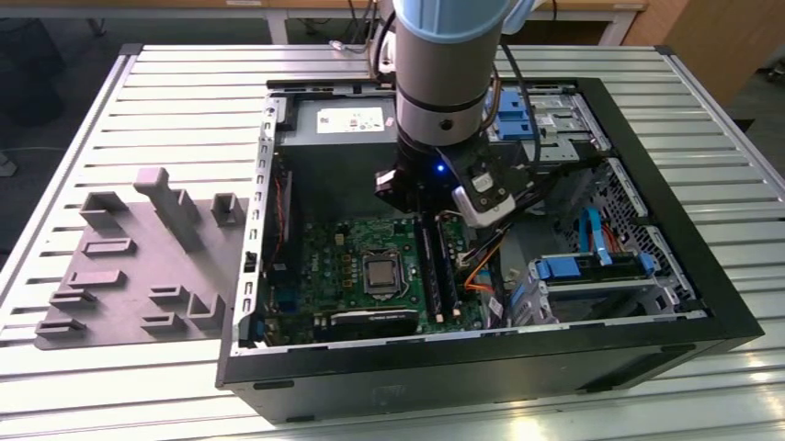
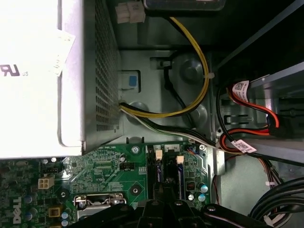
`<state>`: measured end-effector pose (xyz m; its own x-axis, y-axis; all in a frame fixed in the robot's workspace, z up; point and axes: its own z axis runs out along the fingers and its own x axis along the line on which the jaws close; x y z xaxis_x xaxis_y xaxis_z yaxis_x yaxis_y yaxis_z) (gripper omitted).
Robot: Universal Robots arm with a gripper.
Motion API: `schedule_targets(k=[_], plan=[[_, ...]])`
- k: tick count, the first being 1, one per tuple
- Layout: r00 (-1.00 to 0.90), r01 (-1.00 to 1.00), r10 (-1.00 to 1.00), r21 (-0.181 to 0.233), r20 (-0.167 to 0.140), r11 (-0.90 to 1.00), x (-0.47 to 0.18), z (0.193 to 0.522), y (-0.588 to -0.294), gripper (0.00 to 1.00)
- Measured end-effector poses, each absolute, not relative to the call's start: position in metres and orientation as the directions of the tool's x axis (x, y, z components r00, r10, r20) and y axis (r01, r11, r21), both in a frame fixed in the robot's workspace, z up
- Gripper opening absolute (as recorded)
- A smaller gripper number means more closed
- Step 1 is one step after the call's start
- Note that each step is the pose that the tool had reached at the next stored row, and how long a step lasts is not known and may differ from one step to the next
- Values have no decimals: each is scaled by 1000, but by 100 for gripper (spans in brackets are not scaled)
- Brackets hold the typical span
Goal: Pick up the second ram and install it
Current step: 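Press down the second ram until it locks into place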
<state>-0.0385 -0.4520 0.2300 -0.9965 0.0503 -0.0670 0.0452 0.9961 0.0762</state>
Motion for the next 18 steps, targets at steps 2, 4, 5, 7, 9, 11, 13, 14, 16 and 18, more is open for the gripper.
schedule_targets(k=[2, 4, 5, 7, 9, 11, 13, 14, 16, 18], plan=[[-996, 45, 50, 76, -67, 996, -38, 230, -452, 11], [-996, 45, 50, 76, -67, 996, -38, 230, -450, 11], [-996, 45, 50, 76, -67, 996, -38, 230, -449, 11], [-996, 45, 50, 76, -67, 996, -38, 229, -448, 11], [-996, 45, 50, 76, -67, 996, -38, 227, -447, 11], [-996, 45, 50, 76, -67, 996, -38, 225, -447, 11], [-996, 45, 50, 76, -67, 996, -38, 225, -447, 11], [-996, 45, 50, 76, -67, 996, -38, 225, -447, 11], [-996, 45, 50, 76, -67, 996, -38, 224, -447, 11], [-996, 45, 50, 76, -67, 996, -38, 223, -447, 11]])
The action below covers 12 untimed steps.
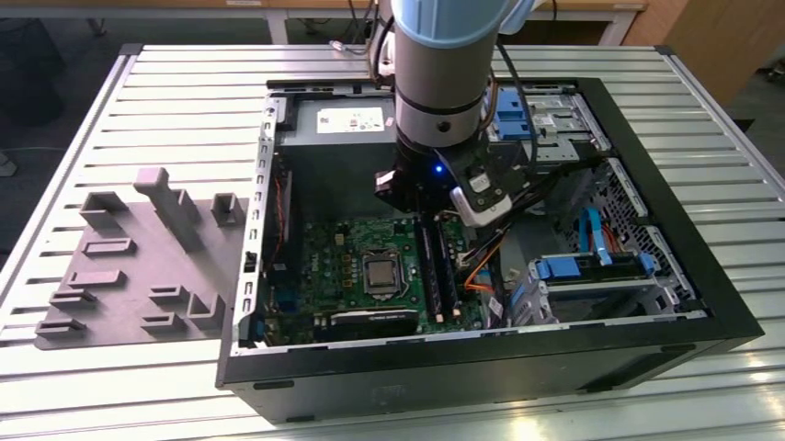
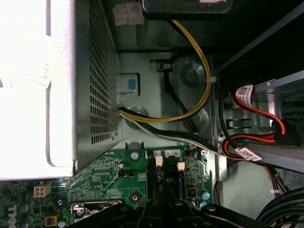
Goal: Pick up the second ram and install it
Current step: 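Press down the second ram until it locks into place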
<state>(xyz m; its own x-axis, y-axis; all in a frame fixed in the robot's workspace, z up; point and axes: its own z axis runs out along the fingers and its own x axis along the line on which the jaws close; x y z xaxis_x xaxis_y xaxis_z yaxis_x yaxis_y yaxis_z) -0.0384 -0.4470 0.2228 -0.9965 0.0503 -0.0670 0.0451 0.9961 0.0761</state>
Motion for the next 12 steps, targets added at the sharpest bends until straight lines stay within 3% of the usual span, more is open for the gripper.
schedule_targets(k=[12], plan=[[-996, 45, 50, 76, -67, 996, -38, 219, -447, 11]])
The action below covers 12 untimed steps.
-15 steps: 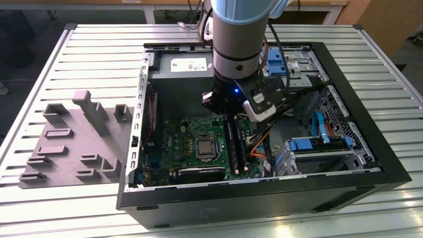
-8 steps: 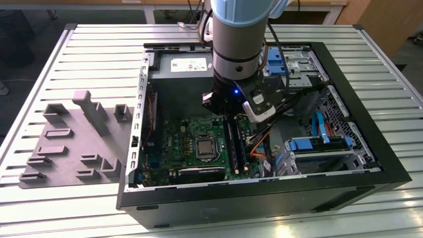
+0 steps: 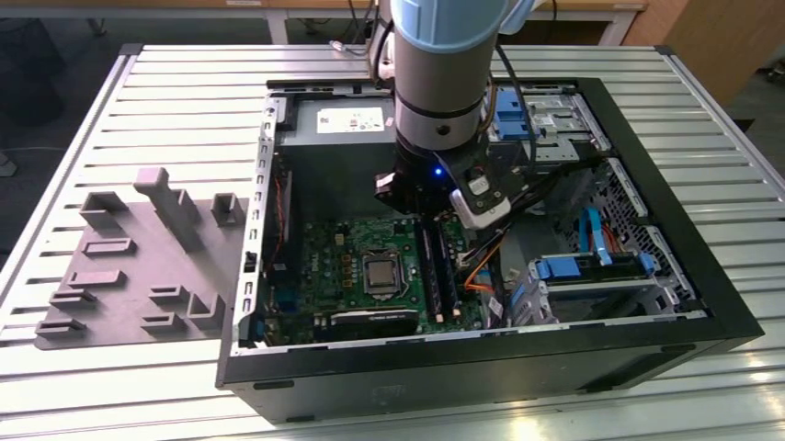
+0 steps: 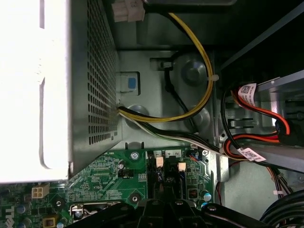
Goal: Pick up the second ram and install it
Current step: 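Press down the second ram until it locks into place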
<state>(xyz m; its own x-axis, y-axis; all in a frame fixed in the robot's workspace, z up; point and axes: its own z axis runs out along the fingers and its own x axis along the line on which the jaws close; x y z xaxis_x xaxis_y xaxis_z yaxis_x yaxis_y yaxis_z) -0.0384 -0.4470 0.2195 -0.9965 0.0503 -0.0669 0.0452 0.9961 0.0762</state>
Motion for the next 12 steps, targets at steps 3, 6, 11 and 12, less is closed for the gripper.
schedule_targets(k=[3, 6, 11, 12], plan=[[-996, 45, 50, 76, -67, 996, -38, 218, -447, 11], [-997, 45, 50, 76, -67, 996, -38, 217, -447, 11], [-997, 45, 50, 76, -67, 996, -38, 215, -447, 11], [-996, 45, 50, 76, -67, 996, -38, 215, -447, 11]])
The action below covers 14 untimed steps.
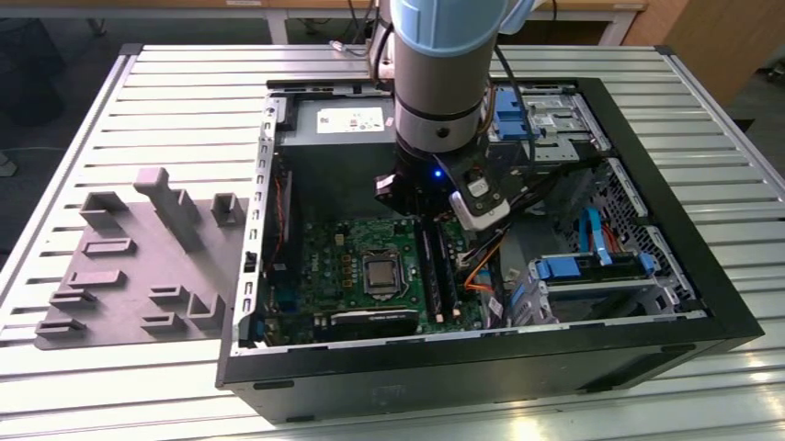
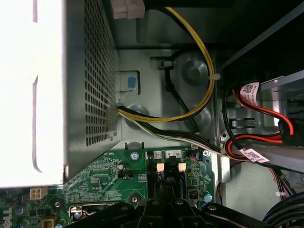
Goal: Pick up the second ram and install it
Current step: 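Press down the second ram until it locks into place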
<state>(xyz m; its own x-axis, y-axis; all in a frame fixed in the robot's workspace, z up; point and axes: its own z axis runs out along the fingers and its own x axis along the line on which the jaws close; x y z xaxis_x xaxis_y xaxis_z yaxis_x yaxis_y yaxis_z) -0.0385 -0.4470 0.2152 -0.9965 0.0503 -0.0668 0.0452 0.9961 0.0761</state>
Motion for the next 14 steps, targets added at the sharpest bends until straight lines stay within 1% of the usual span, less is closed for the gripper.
schedule_targets(k=[4, 11, 14], plan=[[-996, 45, 50, 77, -67, 996, -38, 216, -447, 11], [-996, 45, 50, 77, -67, 996, -38, 232, -447, 11], [-996, 45, 50, 77, -67, 996, -38, 233, -447, 11]])
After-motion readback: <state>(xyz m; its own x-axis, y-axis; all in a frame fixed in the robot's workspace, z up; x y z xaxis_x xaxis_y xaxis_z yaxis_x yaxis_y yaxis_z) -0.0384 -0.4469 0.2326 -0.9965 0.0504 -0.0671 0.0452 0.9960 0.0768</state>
